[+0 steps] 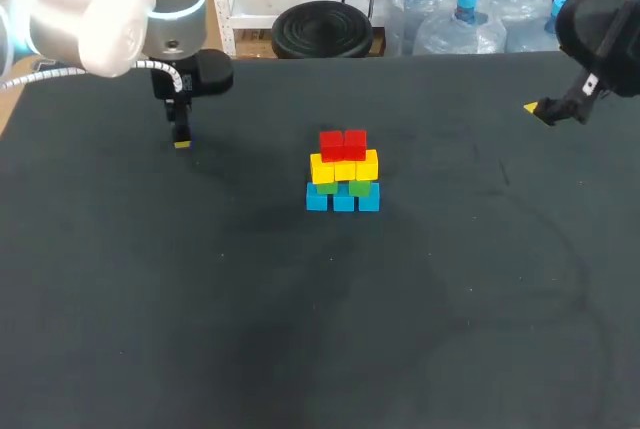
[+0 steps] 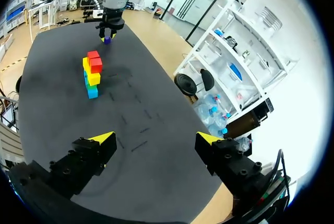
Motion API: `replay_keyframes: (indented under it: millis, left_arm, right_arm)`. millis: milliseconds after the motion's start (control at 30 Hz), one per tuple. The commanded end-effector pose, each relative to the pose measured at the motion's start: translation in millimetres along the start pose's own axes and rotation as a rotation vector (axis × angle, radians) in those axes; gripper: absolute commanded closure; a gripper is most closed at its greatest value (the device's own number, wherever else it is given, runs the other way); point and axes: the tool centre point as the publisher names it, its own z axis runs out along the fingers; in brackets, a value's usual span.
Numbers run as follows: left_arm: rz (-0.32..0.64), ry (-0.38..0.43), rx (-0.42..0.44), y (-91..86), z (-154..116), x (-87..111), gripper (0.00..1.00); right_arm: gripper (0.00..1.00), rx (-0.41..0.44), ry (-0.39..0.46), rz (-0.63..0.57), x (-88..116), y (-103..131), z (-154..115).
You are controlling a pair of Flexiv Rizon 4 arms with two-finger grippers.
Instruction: Place the blue cubes, place green cubes on the blue cubes, place the yellow cubes on the green cubes, then place the red cubes on the yellow cubes, and place purple cube on the red cubes.
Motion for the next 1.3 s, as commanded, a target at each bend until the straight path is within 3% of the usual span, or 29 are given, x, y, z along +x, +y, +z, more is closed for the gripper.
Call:
replay_keyframes:
  millis: [33,267,467,767,967,1300]
  left_arm:
    - [0.006,0.002,0.004,1.8,-0.6,-0.7,1.0]
    - [0.014,-0.002,0.003,-2.8,-5.4,-1.5,1.0]
    - [0.02,-0.011,0.029,-23.1,-25.0,-5.9,1.0]
    - [-0.081,-0.007,0.06,-48.4,-79.7,-15.6,1.0]
    - [-0.123,-0.046,0.05,-59.0,-115.3,-23.5,1.0]
    - [-0.082,-0.11,0.009,-89.6,-163.2,-45.8,1.0]
  right_arm:
    - [0.0,0.014,-0.005,0.002,1.6,2.8,0.2]
    - [0.0,0.014,-0.005,0.002,1.6,2.8,0.2]
    - [0.0,0.014,-0.005,0.002,1.6,2.8,0.2]
    - [0.0,0.014,-0.005,0.002,1.6,2.8,0.2]
    - [0.0,0.014,-0.005,0.002,1.6,2.8,0.2]
    - [0.0,0.014,-0.005,0.002,1.6,2.8,0.2]
